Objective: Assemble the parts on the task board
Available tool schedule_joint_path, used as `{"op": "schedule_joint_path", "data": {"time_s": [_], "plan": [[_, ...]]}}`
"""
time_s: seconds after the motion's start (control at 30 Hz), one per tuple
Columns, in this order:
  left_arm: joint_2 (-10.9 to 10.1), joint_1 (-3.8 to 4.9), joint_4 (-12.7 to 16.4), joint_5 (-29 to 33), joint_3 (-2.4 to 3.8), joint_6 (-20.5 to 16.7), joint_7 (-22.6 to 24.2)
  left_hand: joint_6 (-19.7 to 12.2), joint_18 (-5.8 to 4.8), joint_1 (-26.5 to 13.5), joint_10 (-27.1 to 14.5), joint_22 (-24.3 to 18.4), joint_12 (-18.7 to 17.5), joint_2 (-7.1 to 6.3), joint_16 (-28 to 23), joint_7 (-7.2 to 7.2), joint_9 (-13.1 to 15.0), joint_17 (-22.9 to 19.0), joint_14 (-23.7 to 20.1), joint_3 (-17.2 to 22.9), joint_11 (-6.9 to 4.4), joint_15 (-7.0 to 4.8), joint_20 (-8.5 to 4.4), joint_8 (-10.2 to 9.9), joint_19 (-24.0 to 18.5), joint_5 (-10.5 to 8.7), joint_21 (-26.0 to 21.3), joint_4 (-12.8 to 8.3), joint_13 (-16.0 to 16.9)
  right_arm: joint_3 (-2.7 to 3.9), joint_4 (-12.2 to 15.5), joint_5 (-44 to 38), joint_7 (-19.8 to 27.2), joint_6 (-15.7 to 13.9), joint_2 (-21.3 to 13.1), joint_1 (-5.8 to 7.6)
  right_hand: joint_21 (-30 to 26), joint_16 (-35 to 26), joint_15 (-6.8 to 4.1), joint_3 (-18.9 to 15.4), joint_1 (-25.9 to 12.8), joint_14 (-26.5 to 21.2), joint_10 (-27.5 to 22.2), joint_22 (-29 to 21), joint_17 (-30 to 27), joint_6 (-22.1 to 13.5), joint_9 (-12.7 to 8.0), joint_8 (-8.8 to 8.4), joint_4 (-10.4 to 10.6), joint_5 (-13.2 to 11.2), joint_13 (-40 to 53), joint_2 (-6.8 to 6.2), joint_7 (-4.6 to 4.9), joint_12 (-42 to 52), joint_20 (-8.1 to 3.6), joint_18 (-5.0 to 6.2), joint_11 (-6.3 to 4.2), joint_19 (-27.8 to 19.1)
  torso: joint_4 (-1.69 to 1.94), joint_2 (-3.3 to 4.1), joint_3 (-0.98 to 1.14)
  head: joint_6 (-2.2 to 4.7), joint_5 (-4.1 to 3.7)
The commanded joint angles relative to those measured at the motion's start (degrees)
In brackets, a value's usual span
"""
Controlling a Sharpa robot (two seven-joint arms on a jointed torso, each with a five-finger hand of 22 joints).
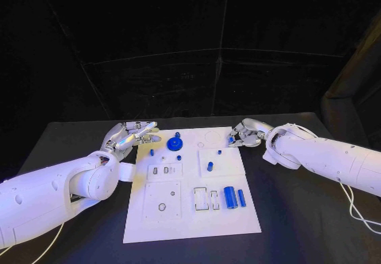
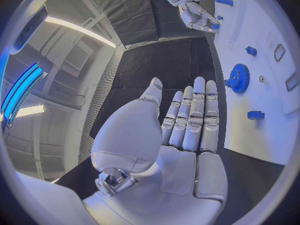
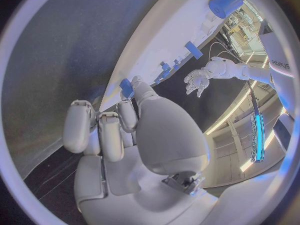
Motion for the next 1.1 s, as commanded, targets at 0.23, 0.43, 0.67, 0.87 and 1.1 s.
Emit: {"op": "schedule_joint_path", "data": {"time_s": [0.23,0.43,0.67,0.87,1.1], "plan": [[-0.04,0.05,0.03,-0.01,0.03,0.74,0.19,0.39,0.36,0.16,0.35,-0.11,-0.24,0.58,-0.36,0.12,-0.05,0.08,0.45,0.01,-0.02,0.12,-0.01,-0.43,0.35,0.23,-0.33,-0.50,-0.09,0.03,1.06,-0.29,0.51,-6.58,0.02,0.06,0.39,0.27,-1.19,3.02,0.72,4.44,0.46,0.37,8.05,3.05,0.42,1.51,-0.93,-1.41,0.22,2.04,-1.21,0.41,-1.02,-0.90,-1.38,0.25,0.03,-0.04,0.01,-0.02,0.10],[-0.27,0.05,0.20,-0.01,0.03,0.65,0.16,0.39,0.36,0.16,0.35,-0.11,-0.24,0.58,-0.36,0.12,-0.05,0.08,0.45,0.01,-0.02,0.12,-0.01,-0.44,0.35,0.23,-0.34,-0.50,-0.09,0.05,3.27,-0.73,-0.18,-9.67,-0.68,0.08,0.55,0.46,-1.32,3.99,0.57,4.54,0.56,0.72,8.52,3.24,0.35,1.54,-1.22,-1.49,0.21,2.28,-1.30,0.36,-1.20,-0.97,-1.48,0.44,0.03,-0.11,-0.16,0.04,0.26],[-0.41,0.09,0.24,0.00,0.03,0.55,0.10,0.39,0.36,0.18,0.35,-0.12,-0.25,0.60,-0.37,0.13,-0.05,0.09,0.45,0.01,-0.02,0.12,-0.01,-0.44,0.36,0.23,-0.35,-0.52,-0.09,0.11,10.09,-1.55,-4.26,-11.00,-1.59,0.25,0.76,0.39,-1.32,4.11,-2.24,4.51,0.28,1.23,8.46,3.10,0.07,1.18,-0.28,0.19,-0.77,0.83,-1.25,-0.84,-1.27,-1.09,-1.45,0.76,0.00,-0.56,-0.49,-0.19,0.45],[-0.14,0.11,-0.47,0.84,0.03,0.64,-0.01,0.39,0.36,0.19,0.35,-0.13,-0.27,0.61,-0.39,0.14,-0.05,0.10,0.46,0.00,-0.01,0.12,-0.01,-0.46,0.37,0.22,-0.36,-0.54,-0.09,0.12,14.83,-3.78,-9.51,-10.95,0.39,0.60,0.87,0.37,-1.39,4.57,-3.10,4.51,0.40,1.54,8.49,3.32,-0.01,1.12,0.14,-1.38,-1.02,0.80,-1.37,-1.21,-1.33,-1.15,-1.54,0.94,0.15,-1.12,-0.77,-0.69,0.98],[0.07,0.17,-1.34,2.25,0.04,0.72,-0.15,0.39,0.36,0.19,0.35,-0.13,-0.27,0.61,-0.39,0.14,-0.05,0.10,0.46,0.00,-0.01,0.12,-0.01,-0.46,0.37,0.22,-0.36,-0.54,-0.09,0.11,15.99,-6.82,-14.31,-8.71,5.88,0.75,1.03,0.25,-1.43,4.81,-3.33,4.46,0.34,1.91,8.25,3.52,0.00,1.16,0.28,-1.57,-1.29,0.89,-1.45,-1.55,-1.36,-1.22,-1.60,1.13,0.42,-1.70,-1.10,-2.07,1.93]]}}
